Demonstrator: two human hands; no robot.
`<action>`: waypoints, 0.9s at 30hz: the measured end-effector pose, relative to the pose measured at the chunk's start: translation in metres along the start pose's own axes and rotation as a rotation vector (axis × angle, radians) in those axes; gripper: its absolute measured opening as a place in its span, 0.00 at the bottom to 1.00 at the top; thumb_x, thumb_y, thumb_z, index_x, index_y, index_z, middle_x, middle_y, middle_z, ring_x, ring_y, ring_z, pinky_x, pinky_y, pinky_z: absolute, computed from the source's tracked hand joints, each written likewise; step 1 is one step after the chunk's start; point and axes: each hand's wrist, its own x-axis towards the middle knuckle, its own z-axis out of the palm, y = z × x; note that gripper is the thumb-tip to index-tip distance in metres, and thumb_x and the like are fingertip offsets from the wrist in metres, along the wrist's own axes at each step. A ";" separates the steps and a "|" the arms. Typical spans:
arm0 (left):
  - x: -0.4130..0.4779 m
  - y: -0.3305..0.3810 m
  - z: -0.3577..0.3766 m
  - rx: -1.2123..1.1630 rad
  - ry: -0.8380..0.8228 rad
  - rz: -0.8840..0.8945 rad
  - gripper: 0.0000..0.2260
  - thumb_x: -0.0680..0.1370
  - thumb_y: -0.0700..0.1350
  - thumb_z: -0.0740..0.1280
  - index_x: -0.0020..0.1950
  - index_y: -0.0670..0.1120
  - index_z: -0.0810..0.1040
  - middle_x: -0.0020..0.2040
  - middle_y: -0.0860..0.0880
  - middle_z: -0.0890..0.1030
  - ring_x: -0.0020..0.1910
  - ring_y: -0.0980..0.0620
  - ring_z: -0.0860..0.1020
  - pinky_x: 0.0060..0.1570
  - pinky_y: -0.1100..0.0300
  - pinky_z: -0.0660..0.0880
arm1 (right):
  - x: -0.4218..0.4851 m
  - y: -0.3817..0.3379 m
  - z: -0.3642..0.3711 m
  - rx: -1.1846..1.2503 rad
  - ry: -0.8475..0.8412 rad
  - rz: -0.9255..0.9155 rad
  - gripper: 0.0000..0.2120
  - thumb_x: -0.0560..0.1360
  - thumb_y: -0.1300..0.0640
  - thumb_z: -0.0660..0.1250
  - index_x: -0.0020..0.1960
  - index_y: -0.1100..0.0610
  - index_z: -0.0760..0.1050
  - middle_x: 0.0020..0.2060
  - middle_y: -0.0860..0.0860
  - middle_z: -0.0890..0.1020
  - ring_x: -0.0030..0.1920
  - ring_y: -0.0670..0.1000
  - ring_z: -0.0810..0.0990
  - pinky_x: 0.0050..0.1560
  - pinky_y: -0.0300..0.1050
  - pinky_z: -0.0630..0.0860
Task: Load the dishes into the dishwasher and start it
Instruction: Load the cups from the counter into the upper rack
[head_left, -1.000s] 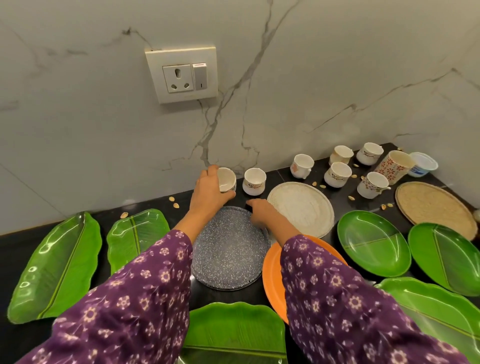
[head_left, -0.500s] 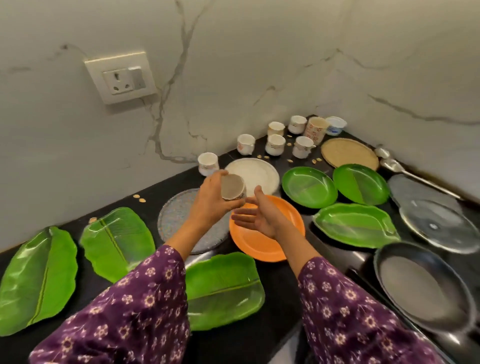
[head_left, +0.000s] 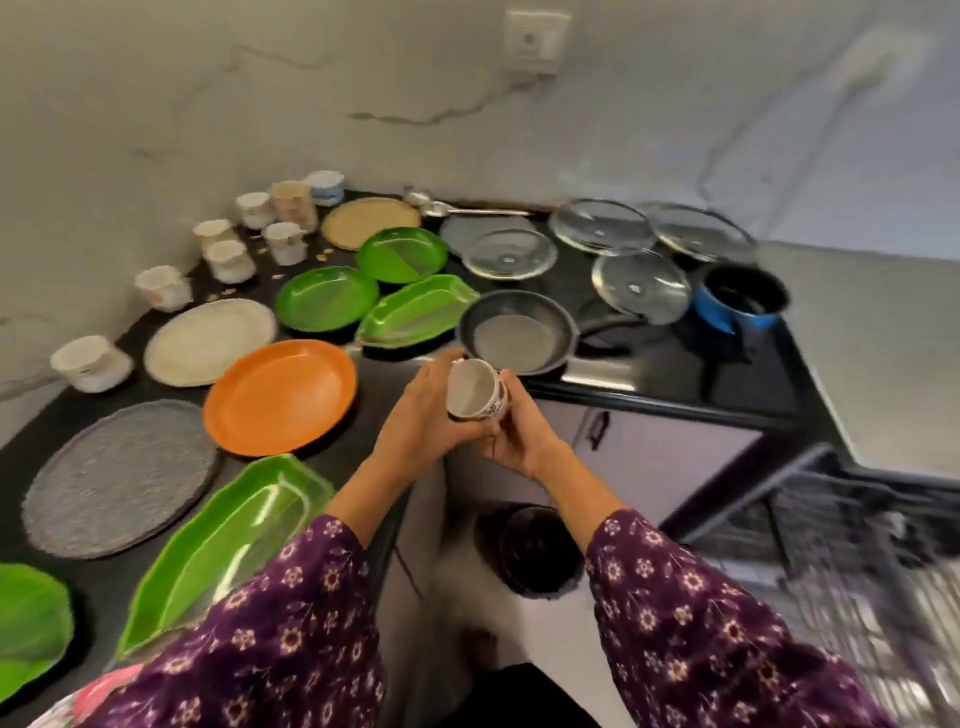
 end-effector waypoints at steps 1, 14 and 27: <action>0.000 0.013 0.017 -0.003 -0.070 0.008 0.44 0.62 0.56 0.79 0.71 0.45 0.64 0.67 0.47 0.72 0.66 0.49 0.70 0.64 0.54 0.68 | -0.015 -0.002 -0.023 0.052 0.053 -0.027 0.25 0.77 0.37 0.55 0.50 0.56 0.78 0.33 0.51 0.80 0.21 0.46 0.73 0.22 0.34 0.72; 0.032 0.197 0.250 -0.001 -0.531 0.289 0.43 0.69 0.63 0.71 0.76 0.46 0.56 0.73 0.45 0.63 0.72 0.46 0.62 0.69 0.50 0.63 | -0.212 -0.046 -0.316 0.302 0.726 -0.348 0.24 0.79 0.37 0.51 0.51 0.56 0.73 0.35 0.54 0.73 0.20 0.45 0.74 0.18 0.33 0.66; 0.096 0.319 0.463 0.081 -0.700 0.526 0.23 0.82 0.50 0.58 0.74 0.41 0.61 0.71 0.39 0.66 0.71 0.41 0.64 0.69 0.51 0.62 | -0.253 -0.071 -0.528 -0.012 1.065 -0.192 0.25 0.80 0.42 0.55 0.59 0.63 0.72 0.48 0.61 0.81 0.39 0.54 0.79 0.34 0.45 0.76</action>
